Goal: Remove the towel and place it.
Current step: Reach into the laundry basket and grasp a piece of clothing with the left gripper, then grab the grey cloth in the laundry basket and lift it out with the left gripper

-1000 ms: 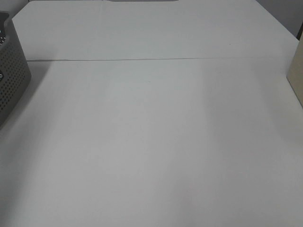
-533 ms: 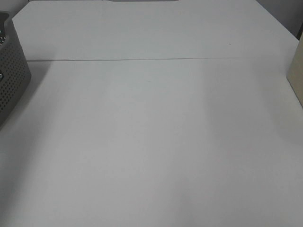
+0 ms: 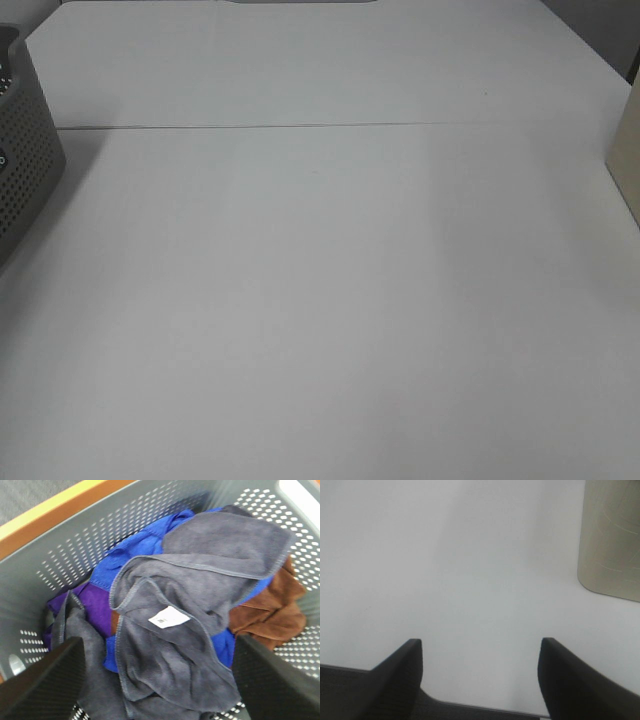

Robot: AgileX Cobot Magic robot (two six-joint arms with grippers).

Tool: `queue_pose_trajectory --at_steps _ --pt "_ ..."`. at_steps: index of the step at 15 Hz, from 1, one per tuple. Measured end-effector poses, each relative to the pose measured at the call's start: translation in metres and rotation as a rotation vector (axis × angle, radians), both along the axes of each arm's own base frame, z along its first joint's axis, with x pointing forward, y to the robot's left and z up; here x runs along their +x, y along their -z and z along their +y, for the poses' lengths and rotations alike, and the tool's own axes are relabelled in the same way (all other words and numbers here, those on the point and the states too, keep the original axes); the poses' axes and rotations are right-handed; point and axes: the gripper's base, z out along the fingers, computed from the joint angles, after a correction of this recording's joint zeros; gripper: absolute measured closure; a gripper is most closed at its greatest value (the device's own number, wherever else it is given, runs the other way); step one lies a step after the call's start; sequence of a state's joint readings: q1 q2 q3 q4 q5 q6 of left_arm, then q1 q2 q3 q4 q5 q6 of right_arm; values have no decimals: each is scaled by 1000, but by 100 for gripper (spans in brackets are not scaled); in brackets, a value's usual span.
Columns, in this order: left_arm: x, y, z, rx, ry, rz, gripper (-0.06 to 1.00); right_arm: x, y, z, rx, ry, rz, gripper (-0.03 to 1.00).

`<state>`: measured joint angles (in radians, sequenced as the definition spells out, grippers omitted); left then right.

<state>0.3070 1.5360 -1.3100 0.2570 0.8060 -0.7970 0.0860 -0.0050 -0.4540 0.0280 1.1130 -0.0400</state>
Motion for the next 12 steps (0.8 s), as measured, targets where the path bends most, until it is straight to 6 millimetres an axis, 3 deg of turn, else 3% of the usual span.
queue_pose_trajectory --at_steps 2,7,10,11,12 --pt "1 10 17 -25 -46 9 18 0 0 0 0 0 0 32" --pt "12 23 36 -75 -161 -93 19 0 0 0 0 0 0 32" --pt "29 49 42 -159 -251 -129 22 0 0 0 0 0 0 32" --pt "38 69 46 -206 -300 -124 22 0 0 0 0 0 0 32" --pt "42 77 47 -222 -317 -129 22 0 0 0 0 0 0 32"
